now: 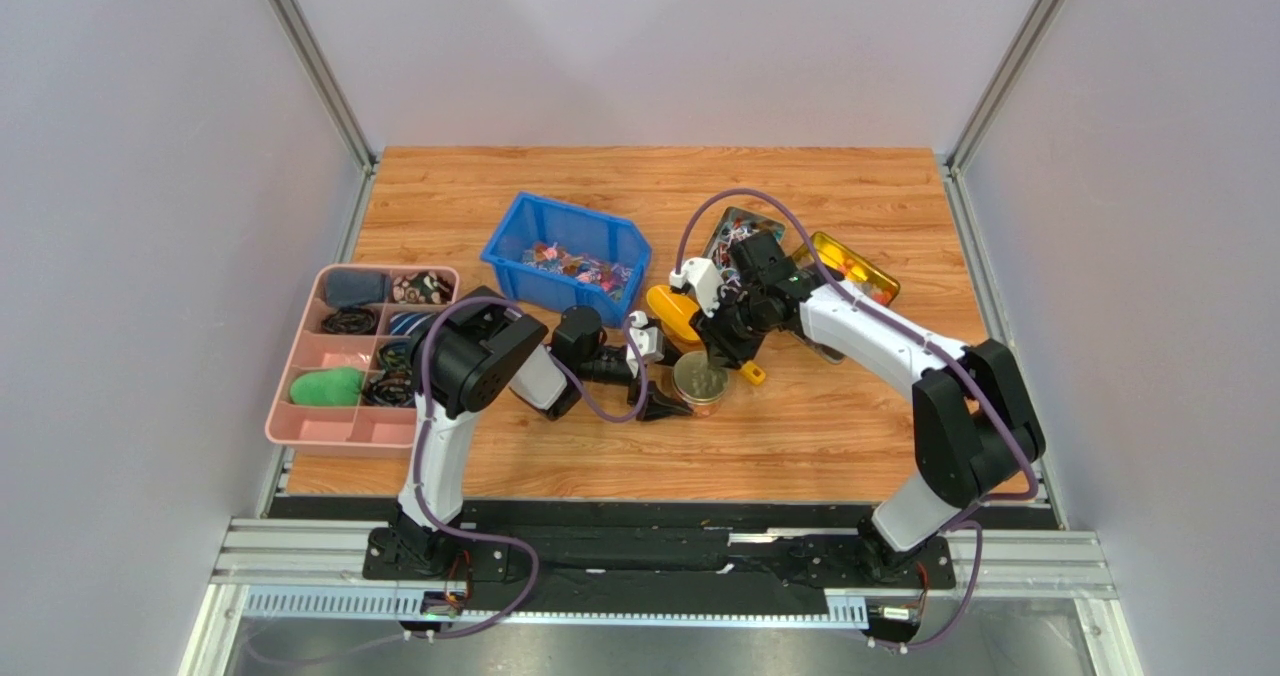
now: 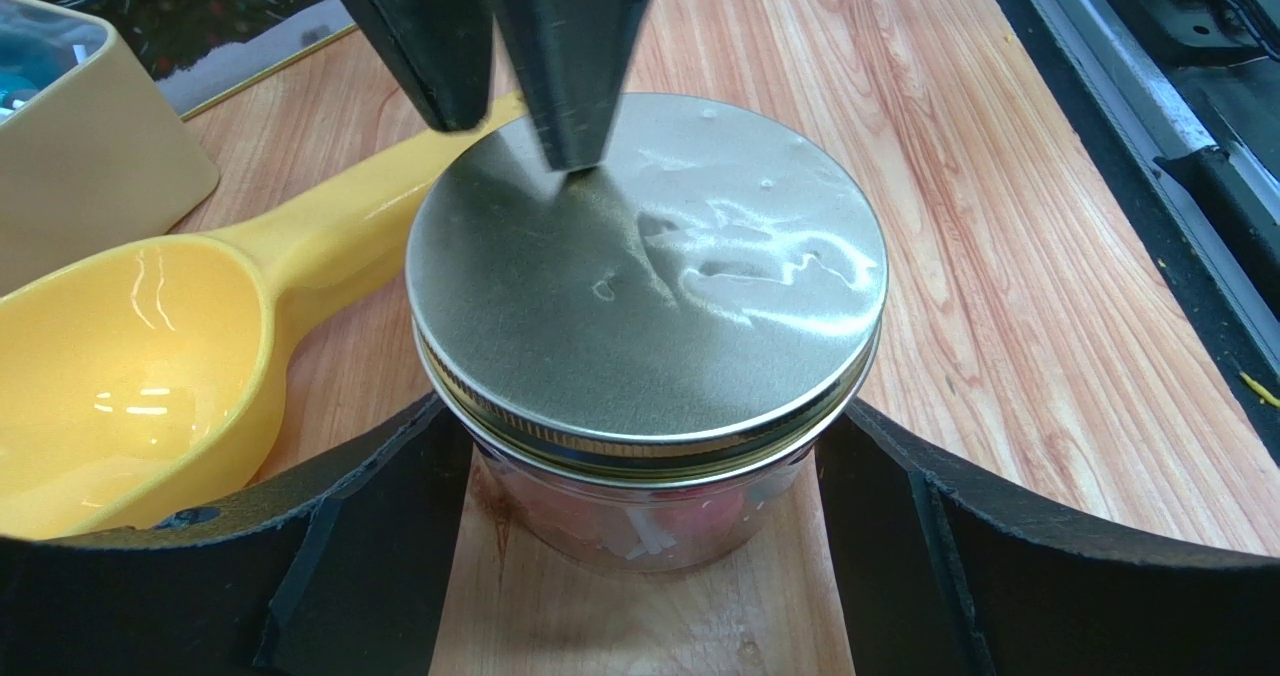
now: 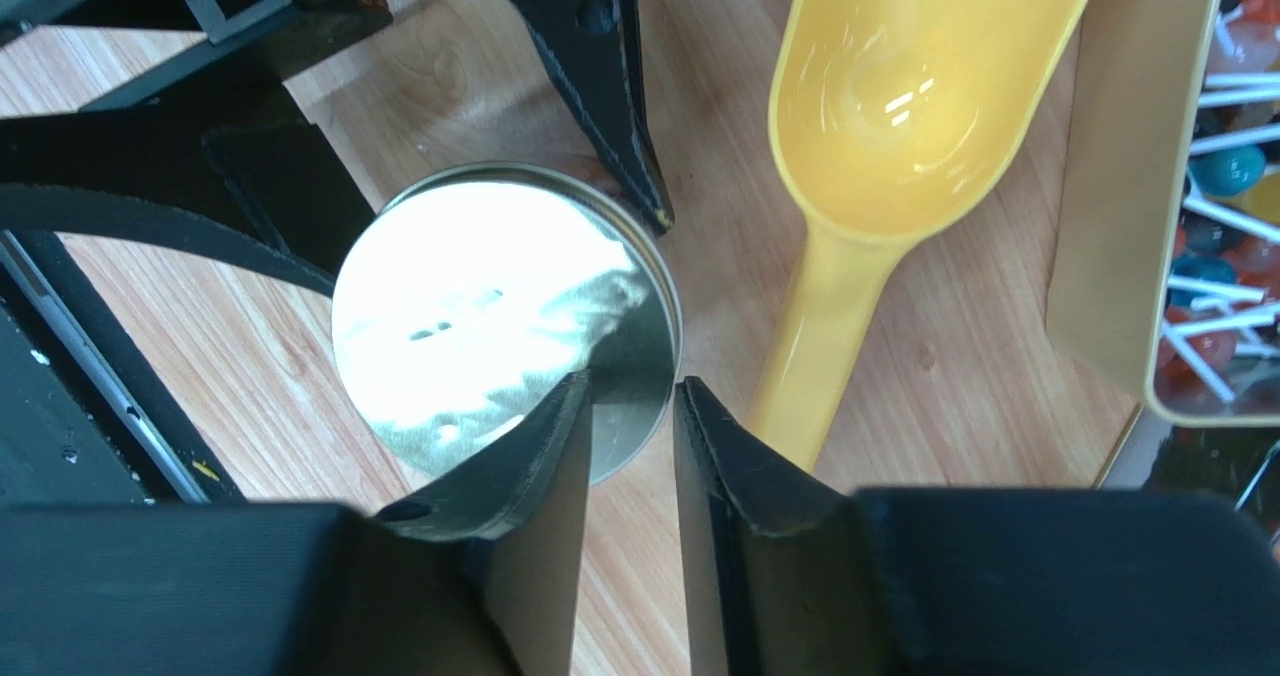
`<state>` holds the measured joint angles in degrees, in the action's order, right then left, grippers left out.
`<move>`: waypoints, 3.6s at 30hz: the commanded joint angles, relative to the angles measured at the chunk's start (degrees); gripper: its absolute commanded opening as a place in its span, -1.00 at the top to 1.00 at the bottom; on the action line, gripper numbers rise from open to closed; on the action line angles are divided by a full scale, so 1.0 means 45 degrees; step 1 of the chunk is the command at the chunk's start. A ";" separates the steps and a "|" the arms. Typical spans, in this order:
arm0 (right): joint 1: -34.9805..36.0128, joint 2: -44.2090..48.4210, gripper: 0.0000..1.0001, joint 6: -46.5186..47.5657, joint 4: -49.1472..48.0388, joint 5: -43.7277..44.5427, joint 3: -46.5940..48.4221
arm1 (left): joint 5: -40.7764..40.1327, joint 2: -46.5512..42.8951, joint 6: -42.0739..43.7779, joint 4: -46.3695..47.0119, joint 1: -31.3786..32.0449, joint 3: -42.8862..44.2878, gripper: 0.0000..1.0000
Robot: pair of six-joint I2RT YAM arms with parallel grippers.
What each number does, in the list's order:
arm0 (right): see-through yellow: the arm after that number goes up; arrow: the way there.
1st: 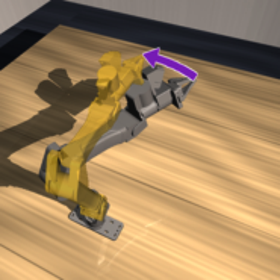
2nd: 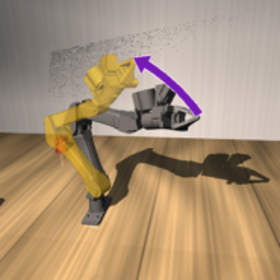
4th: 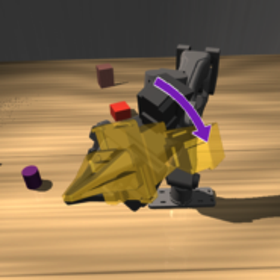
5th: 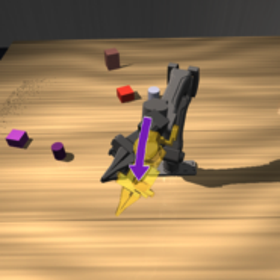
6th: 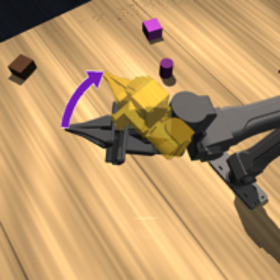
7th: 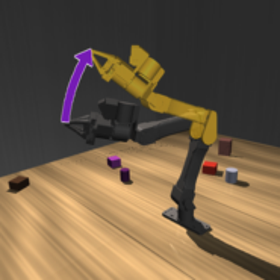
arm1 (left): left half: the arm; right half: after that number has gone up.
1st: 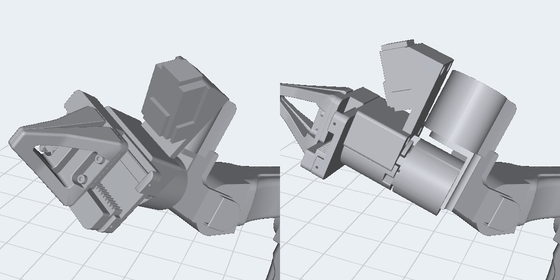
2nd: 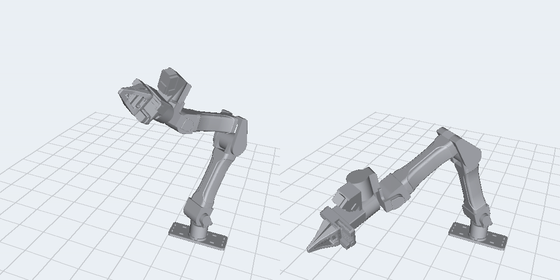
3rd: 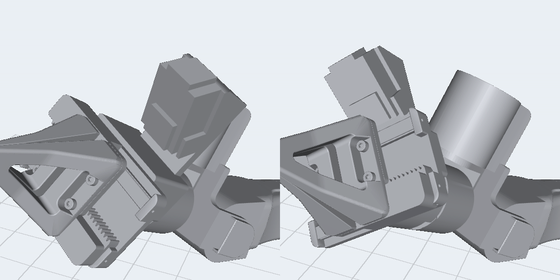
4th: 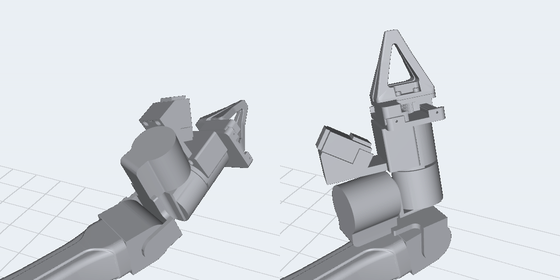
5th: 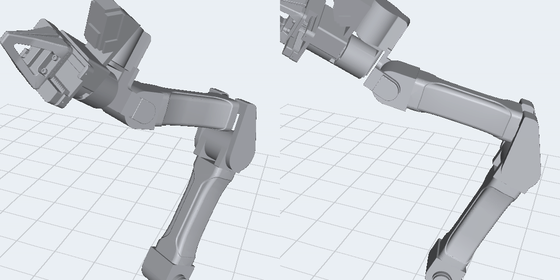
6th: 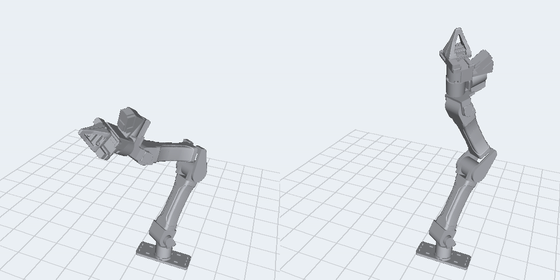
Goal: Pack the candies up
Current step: Screw the bottle lid onto the packing bottle.
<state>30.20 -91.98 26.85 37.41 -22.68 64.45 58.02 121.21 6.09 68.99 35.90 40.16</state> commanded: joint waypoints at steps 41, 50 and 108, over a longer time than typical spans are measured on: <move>0.0498 -0.0300 0.35 0.0459 0.0164 0.0137 0.1498 | 0.0056 0.0038 -0.0416 -0.0097 -0.0146 0.0118 -0.50; 0.0107 -0.1316 0.28 0.0615 0.0437 -0.0370 0.2143 | 0.0056 0.0018 -0.0454 -0.0117 -0.0146 0.0118 -0.50; -0.0245 -0.0708 0.10 0.1103 0.3073 -0.0995 0.3272 | -0.0100 -0.0021 -0.0376 -0.0214 -0.0204 0.0118 -0.50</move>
<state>28.75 -91.20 30.17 50.52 -26.00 73.12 57.76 121.21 5.26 69.12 35.42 40.16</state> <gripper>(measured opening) 0.421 0.849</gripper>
